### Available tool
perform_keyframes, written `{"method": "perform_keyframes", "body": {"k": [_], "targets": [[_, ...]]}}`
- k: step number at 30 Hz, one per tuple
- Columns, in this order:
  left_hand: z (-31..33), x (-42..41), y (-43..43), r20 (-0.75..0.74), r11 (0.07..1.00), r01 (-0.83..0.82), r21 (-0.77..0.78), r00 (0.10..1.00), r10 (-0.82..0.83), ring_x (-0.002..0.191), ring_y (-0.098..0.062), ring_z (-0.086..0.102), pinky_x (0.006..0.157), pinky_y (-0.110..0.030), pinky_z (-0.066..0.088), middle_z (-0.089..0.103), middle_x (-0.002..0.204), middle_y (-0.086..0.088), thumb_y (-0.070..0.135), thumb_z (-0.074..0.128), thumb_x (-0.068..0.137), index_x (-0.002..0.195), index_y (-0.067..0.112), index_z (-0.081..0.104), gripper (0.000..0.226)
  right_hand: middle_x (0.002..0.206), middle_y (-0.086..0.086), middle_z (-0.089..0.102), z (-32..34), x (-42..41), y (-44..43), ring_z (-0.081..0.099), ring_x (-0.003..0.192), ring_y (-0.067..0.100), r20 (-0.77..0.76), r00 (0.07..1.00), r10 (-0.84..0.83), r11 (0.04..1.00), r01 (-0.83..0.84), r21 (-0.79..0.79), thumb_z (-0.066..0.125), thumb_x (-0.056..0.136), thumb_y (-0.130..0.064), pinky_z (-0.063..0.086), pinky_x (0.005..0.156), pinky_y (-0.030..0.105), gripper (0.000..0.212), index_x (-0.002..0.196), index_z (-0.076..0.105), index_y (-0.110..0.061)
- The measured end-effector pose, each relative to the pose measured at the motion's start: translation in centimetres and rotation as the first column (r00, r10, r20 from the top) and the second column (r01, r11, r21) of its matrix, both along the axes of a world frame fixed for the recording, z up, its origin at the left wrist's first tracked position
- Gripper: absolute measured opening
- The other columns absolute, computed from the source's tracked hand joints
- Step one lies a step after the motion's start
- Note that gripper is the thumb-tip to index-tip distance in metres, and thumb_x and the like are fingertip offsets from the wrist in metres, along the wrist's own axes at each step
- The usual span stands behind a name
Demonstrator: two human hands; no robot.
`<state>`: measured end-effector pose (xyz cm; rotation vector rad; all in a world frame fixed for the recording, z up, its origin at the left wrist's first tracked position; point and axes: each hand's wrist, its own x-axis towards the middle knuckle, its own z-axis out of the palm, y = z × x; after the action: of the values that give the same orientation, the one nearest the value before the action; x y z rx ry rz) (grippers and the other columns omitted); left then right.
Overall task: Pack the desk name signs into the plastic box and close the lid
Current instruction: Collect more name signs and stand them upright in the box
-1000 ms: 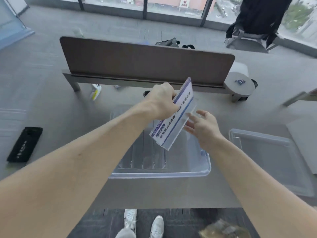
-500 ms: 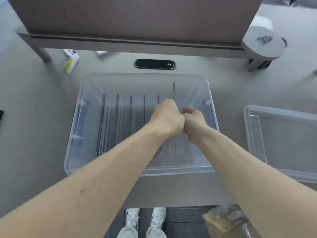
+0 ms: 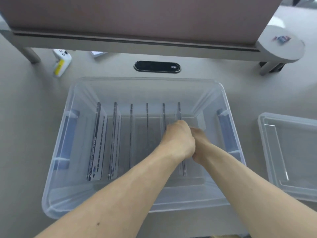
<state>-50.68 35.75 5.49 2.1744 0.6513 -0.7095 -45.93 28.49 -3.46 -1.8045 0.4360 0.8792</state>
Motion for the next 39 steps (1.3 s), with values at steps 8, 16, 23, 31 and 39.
{"method": "perform_keyframes", "body": {"k": [8, 16, 23, 31, 39], "targets": [[-0.9, 0.2, 0.0, 0.075, 0.994, -0.087, -0.063, 0.993, 0.092, 0.113, -0.035, 0.065, 0.077, -0.033, 0.049, 0.063, 0.098, -0.011, 0.002, 0.051, 0.096, 0.111, 0.001, 0.055, 0.015, 0.084, 0.012, 0.039, -0.6, 0.1, 0.3, 0.033, 0.075, 0.030, -0.044, 0.996, 0.077, 0.994, -0.080, -0.070, 0.038, 0.067, -0.007, 0.022, 0.059, 0.037, 0.024, 0.087, 0.050, 0.001], [-1.4, -0.2, 0.0, 0.088, 0.993, -0.102, -0.062, 0.990, 0.107, 0.110, -0.039, 0.066, 0.078, -0.036, 0.050, 0.067, 0.116, -0.022, 0.002, 0.050, 0.096, 0.116, -0.003, 0.058, 0.023, 0.090, 0.008, 0.043, -0.9, -0.2, 0.3, 0.034, 0.080, 0.028, -0.049, 0.997, 0.054, 0.997, -0.057, -0.056, 0.039, 0.072, -0.004, 0.021, 0.059, 0.033, 0.045, 0.113, 0.044, 0.015], [-0.4, -0.3, 0.6, 0.065, 0.995, -0.088, -0.049, 0.994, 0.092, 0.087, -0.028, 0.063, 0.062, -0.029, 0.048, 0.062, 0.098, -0.014, 0.010, 0.046, 0.103, 0.120, -0.002, 0.055, 0.023, 0.077, 0.021, 0.045, 0.0, -0.2, 0.0, 0.039, 0.076, 0.025, -0.049, 0.999, 0.014, 0.999, -0.016, -0.042, 0.045, 0.087, -0.006, 0.024, 0.059, 0.029, 0.031, 0.111, 0.050, 0.012], [3.8, -0.6, 6.0, 0.330, 0.962, -0.121, -0.243, 0.923, 0.199, 0.118, -0.016, 0.064, 0.108, -0.033, 0.046, 0.072, 0.122, 0.002, 0.033, 0.056, 0.102, 0.125, 0.016, 0.071, 0.032, 0.113, 0.001, 0.066, 5.8, -1.4, 0.5, 0.060, 0.114, 0.021, 0.202, 0.973, -0.113, 0.993, 0.103, 0.058, 0.043, 0.103, -0.036, 0.049, 0.103, 0.045, 0.029, 0.119, 0.061, -0.020], [11.2, -3.4, 15.1, 0.576, 0.964, -0.160, -0.211, 0.777, 0.255, 0.101, -0.001, 0.068, 0.104, -0.035, 0.052, 0.074, 0.105, 0.016, 0.035, 0.063, 0.099, 0.113, 0.024, 0.074, 0.021, 0.126, -0.007, 0.060, 15.5, -2.7, 1.6, 0.058, 0.116, 0.011, 0.403, 0.910, -0.096, 0.989, 0.043, 0.140, 0.041, 0.105, -0.040, 0.041, 0.113, 0.046, 0.039, 0.136, 0.054, -0.021]]}}
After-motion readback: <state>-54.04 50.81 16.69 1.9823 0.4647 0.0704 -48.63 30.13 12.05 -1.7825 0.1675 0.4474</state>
